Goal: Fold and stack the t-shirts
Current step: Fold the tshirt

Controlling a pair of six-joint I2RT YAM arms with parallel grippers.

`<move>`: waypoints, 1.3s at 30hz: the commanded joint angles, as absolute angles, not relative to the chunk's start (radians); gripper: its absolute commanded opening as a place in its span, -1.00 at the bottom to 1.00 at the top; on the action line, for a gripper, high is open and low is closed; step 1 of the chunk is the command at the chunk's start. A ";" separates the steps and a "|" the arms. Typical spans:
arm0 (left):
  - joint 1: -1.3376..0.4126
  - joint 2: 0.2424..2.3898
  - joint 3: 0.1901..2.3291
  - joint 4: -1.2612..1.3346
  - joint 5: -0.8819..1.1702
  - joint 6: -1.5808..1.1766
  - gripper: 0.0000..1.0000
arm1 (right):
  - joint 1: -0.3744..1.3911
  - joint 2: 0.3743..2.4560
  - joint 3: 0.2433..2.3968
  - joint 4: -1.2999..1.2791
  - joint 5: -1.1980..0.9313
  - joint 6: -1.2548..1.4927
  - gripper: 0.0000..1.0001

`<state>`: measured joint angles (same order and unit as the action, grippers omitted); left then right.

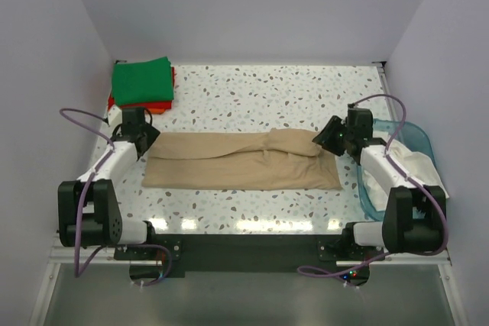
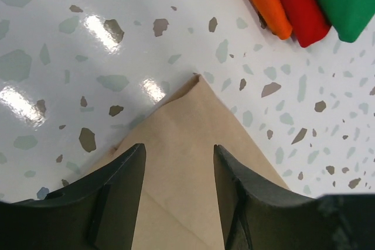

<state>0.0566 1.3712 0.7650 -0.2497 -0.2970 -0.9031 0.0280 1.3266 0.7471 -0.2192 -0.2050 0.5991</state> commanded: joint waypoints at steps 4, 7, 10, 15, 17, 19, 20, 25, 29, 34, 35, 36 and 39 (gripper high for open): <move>0.032 1.356 0.778 -0.178 -0.216 -0.884 0.09 | 0.081 1.385 0.900 -0.235 -0.115 0.561 -0.04; 0.008 1.373 0.785 -0.143 -0.178 -0.876 0.07 | 0.123 1.471 0.986 -0.267 -0.045 0.538 -0.03; -0.081 1.414 0.827 -0.123 -0.155 -0.852 0.06 | 0.136 1.551 1.060 -0.291 -0.003 0.514 -0.03; -0.192 1.508 0.900 -0.052 -0.076 -0.822 0.10 | 0.137 1.678 1.163 -0.342 0.051 0.488 -0.02; -0.219 1.552 0.916 -0.016 -0.029 -0.798 0.14 | 0.137 1.703 1.172 -0.351 0.074 0.482 -0.02; -0.264 1.586 0.956 0.035 0.026 -0.764 0.20 | 0.138 1.729 1.181 -0.359 0.078 0.480 0.00; -0.281 1.620 0.985 0.050 0.044 -0.753 0.21 | 0.137 1.736 1.181 -0.359 0.072 0.480 0.01; -0.385 1.715 1.061 0.141 0.138 -0.729 0.25 | 0.138 1.756 1.163 -0.357 0.083 0.485 0.01; -0.452 1.822 1.176 0.161 0.179 -0.706 0.27 | 0.137 1.752 1.152 -0.357 0.110 0.489 0.09; -0.526 1.942 1.281 0.163 0.206 -0.689 0.27 | 0.135 1.756 1.151 -0.356 0.115 0.491 0.14; -0.534 1.956 1.308 0.164 0.215 -0.687 0.28 | 0.137 1.758 1.147 -0.351 0.110 0.492 0.14; -0.546 1.974 1.324 0.163 0.222 -0.686 0.28 | 0.137 1.758 1.143 -0.348 0.106 0.494 0.14; -0.571 2.029 1.373 0.158 0.241 -0.689 0.27 | 0.135 1.766 1.141 -0.336 0.087 0.500 0.14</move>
